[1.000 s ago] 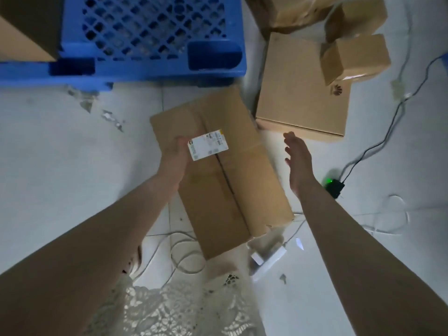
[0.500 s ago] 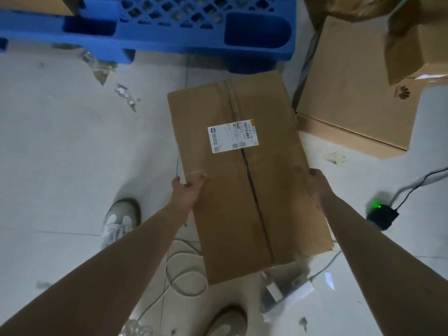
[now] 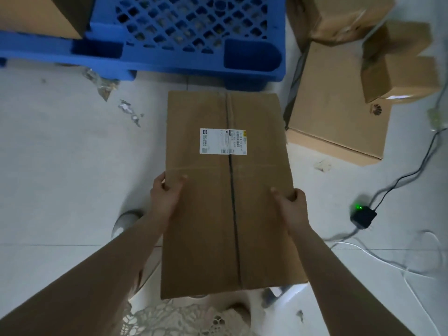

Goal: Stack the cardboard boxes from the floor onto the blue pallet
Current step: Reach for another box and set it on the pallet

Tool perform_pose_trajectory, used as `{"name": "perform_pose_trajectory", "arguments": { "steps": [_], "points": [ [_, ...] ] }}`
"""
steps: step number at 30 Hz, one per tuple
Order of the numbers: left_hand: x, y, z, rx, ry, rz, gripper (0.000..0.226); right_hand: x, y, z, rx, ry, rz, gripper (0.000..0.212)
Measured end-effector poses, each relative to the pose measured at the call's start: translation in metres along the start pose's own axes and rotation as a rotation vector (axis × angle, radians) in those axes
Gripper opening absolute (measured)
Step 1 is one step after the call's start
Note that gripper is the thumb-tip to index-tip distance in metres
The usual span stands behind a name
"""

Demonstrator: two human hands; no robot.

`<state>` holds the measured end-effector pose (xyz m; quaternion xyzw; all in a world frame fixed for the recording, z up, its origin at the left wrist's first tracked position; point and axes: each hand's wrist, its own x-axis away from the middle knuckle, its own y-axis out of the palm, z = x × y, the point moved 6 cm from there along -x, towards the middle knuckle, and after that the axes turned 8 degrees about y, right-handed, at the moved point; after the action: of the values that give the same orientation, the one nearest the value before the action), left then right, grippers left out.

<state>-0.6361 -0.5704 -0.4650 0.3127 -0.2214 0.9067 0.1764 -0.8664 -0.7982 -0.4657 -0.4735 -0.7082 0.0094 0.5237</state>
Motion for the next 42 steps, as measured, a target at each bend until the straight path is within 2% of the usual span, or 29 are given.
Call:
{"name": "perform_pose_trajectory", "arguments": {
  "steps": [4,8,13,18,25,31,37,42],
  "points": [
    [0.018,-0.044,0.060,-0.023,0.101,-0.003,0.064,0.064,-0.009,-0.020,-0.155,0.016,0.071,0.059],
    [0.036,-0.091,0.150,-0.009,0.177,0.021,0.061,0.139,-0.022,-0.081,-0.237,-0.011,0.101,0.049],
    [0.037,-0.147,0.294,0.037,0.259,-0.013,0.059,0.212,-0.038,-0.220,-0.263,-0.070,0.116,0.044],
    [0.022,-0.199,0.447,0.101,0.363,-0.049,0.062,0.268,-0.046,-0.372,-0.317,-0.149,0.143,0.056],
    [-0.024,-0.230,0.598,0.013,0.500,-0.102,0.072,0.280,-0.038,-0.522,-0.442,-0.227,0.159,0.052],
    [-0.108,-0.199,0.639,-0.050,0.516,-0.099,0.073,0.212,-0.004,-0.590,-0.462,-0.231,0.151,0.047],
    [-0.225,-0.163,0.625,-0.181,0.443,-0.053,0.076,0.107,0.058,-0.617,-0.354,-0.139,0.220,0.045],
    [-0.312,-0.128,0.595,-0.223,0.397,-0.039,0.077,0.009,0.116,-0.624,-0.264,-0.113,0.193,0.046]
  ]
}}
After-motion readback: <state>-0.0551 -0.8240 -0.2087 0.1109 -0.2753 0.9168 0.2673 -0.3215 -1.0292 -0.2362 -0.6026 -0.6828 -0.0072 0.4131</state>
